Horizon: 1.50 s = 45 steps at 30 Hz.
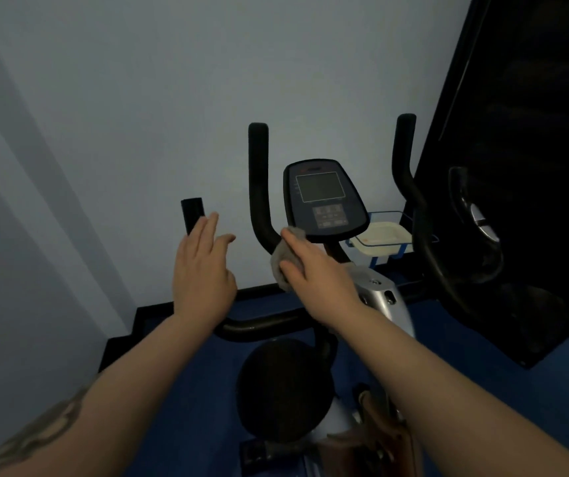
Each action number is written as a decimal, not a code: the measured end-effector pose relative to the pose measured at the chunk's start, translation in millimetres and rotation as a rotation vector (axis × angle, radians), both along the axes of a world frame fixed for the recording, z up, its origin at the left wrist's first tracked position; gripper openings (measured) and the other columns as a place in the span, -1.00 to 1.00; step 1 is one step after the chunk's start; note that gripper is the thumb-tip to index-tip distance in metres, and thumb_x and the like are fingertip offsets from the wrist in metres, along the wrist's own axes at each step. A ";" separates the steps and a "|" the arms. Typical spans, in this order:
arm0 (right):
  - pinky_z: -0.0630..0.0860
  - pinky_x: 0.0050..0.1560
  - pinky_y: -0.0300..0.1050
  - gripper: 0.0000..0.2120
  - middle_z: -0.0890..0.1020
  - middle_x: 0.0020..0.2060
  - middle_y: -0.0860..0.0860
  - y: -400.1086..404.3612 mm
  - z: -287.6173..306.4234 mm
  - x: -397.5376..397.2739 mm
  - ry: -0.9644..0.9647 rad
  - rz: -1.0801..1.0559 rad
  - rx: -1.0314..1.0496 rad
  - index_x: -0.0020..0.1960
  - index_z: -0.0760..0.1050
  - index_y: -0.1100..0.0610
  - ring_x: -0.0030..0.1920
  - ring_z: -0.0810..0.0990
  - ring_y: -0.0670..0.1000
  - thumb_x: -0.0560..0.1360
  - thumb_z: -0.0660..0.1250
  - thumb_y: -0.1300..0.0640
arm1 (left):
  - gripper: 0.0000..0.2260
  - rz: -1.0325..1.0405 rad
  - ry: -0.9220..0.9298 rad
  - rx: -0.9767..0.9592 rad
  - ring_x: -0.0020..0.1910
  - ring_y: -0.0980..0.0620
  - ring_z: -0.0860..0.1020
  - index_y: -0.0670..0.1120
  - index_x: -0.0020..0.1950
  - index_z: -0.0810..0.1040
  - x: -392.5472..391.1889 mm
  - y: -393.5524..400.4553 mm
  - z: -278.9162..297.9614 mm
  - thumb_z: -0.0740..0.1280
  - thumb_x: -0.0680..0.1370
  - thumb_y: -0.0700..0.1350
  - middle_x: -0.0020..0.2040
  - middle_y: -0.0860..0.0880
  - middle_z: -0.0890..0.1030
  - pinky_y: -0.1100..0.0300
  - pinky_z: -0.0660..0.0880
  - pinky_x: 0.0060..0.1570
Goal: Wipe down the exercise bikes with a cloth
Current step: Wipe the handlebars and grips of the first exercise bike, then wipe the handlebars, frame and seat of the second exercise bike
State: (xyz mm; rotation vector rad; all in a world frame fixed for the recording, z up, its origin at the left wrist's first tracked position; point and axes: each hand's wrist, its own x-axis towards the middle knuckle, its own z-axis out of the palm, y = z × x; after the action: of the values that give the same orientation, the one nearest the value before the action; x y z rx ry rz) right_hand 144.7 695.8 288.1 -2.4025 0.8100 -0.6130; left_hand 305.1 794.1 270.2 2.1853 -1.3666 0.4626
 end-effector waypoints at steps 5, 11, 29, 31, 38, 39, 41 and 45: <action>0.42 0.21 -0.06 -0.47 0.32 0.44 0.04 8.3 -15.1 -14.6 0.023 -0.008 -0.089 0.57 0.03 -0.05 0.28 0.43 0.03 0.65 0.10 0.02 | -0.36 0.079 0.083 -0.092 0.56 -0.12 0.00 -0.19 0.50 0.29 -6.8 -0.7 0.8 0.25 0.43 -0.50 0.59 -0.14 0.00 0.05 0.08 0.49; 0.37 0.28 -0.04 -0.47 0.18 0.53 0.03 -15.1 24.3 40.7 -0.038 0.141 -0.180 0.57 0.07 0.03 0.38 0.34 0.06 0.65 0.14 0.13 | -0.36 0.061 0.086 -0.104 0.55 -0.11 0.00 -0.17 0.52 0.26 -4.4 -0.3 -1.0 0.23 0.46 -0.49 0.59 -0.11 -0.01 0.15 0.04 0.42; 0.57 0.09 -0.20 -0.77 0.68 -0.01 -0.13 93.3 62.2 -2.7 -0.544 0.179 0.387 0.13 0.57 -0.10 0.01 0.63 -0.19 0.58 0.28 0.17 | -0.45 -0.359 0.937 -0.187 0.51 0.19 0.13 -0.07 0.53 0.20 -18.4 73.1 -0.8 0.18 0.59 -0.41 0.58 0.02 0.12 0.47 0.18 0.35; 0.56 0.13 -0.21 -0.74 0.68 0.05 -0.06 139.3 62.4 4.0 -0.560 0.323 0.516 0.21 0.56 0.01 0.06 0.63 -0.16 0.57 0.27 0.21 | -0.63 -0.372 1.027 -0.338 0.25 0.33 0.46 -0.03 0.33 0.43 -23.9 116.4 4.6 0.26 0.55 -0.31 0.25 0.14 0.59 0.55 0.38 0.07; 0.49 0.05 -0.34 -0.73 0.66 0.08 -0.15 256.0 -7.7 10.4 -0.487 0.381 0.989 0.25 0.54 -0.02 0.12 0.61 -0.16 0.62 0.20 0.17 | -0.80 -0.143 1.243 -0.343 0.14 -0.01 0.61 -0.03 0.08 0.64 -13.1 281.1 -29.8 0.32 0.49 -0.05 0.07 0.00 0.68 0.19 0.49 0.08; 0.51 0.02 -0.31 -0.75 0.68 0.05 -0.10 263.1 -18.5 10.8 -0.474 0.334 1.025 0.23 0.55 0.00 0.09 0.62 -0.12 0.62 0.20 0.16 | -0.78 -0.161 1.281 -0.330 0.18 -0.02 0.59 -0.03 0.10 0.64 -15.6 294.8 -32.3 0.36 0.50 -0.01 0.12 -0.03 0.66 0.14 0.48 0.12; 0.56 0.05 -0.17 -0.76 0.68 0.04 -0.02 285.7 -40.9 12.5 -0.433 0.257 1.117 0.22 0.56 0.02 0.08 0.64 -0.04 0.62 0.21 0.13 | -0.72 -0.234 1.337 -0.268 0.17 0.00 0.60 -0.01 0.15 0.62 -26.9 320.5 -38.0 0.37 0.50 0.08 0.16 -0.05 0.64 0.12 0.55 0.09; 0.61 0.01 -0.10 -0.79 0.69 0.01 -0.03 327.0 -69.8 6.0 -0.474 0.095 1.232 0.14 0.60 -0.03 0.06 0.66 -0.01 0.59 0.27 0.15 | -0.56 -0.176 1.319 -0.138 -0.01 0.00 0.65 0.04 0.12 0.56 -55.5 351.3 -61.7 0.53 0.30 0.10 0.08 0.08 0.64 0.18 0.59 -0.07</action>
State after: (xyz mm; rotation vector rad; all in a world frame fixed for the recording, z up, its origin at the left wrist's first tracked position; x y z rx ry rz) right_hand 150.7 1022.8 218.3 -1.1052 0.5783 -0.4113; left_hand 249.6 1145.4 208.5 1.5897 -0.6847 -0.8144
